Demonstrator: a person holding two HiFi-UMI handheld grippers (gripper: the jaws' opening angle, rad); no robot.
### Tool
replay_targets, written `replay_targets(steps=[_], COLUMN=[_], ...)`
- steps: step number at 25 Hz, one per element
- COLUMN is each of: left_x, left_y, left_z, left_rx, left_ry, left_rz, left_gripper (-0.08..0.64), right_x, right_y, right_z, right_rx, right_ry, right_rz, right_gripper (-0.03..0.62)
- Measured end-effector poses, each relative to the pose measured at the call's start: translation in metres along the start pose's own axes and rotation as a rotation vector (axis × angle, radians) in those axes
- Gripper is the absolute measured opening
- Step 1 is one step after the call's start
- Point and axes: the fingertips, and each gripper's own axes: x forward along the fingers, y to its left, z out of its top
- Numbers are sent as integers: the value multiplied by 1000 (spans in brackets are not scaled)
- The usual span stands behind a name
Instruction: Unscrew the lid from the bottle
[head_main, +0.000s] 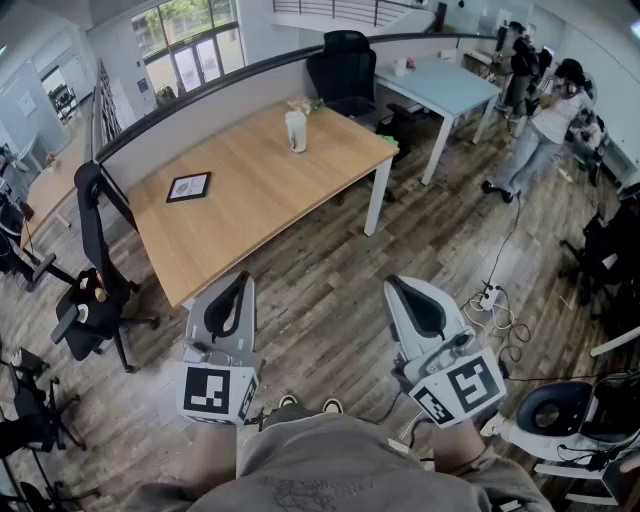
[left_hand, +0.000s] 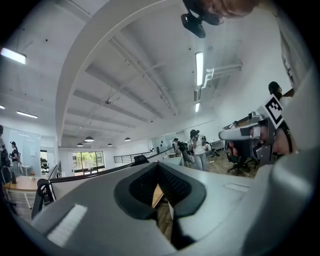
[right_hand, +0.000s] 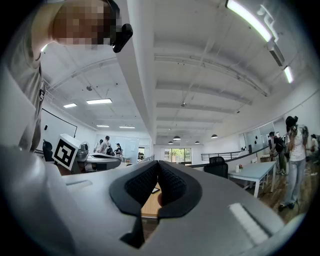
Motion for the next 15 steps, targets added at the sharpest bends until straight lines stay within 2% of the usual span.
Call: replay_targets(steps=[9, 13, 14, 15], left_x=[6, 10, 12, 16], left_y=[-4, 6, 9, 12], left_z=[-5, -4, -6, -10], left_rx=[-4, -3, -1, -1], left_ry=[7, 6, 15, 29], left_rz=[-8, 27, 37, 43], left_gripper=[1, 3, 34, 139], right_x=[2, 9, 12, 16], right_y=[-9, -10, -11, -13], right_z=[-9, -10, -9, -11], right_rx=[15, 25, 25, 21], right_ry=[-5, -20, -27, -30], right_rz=[-3, -6, -12, -18], right_gripper=[11, 14, 117, 237])
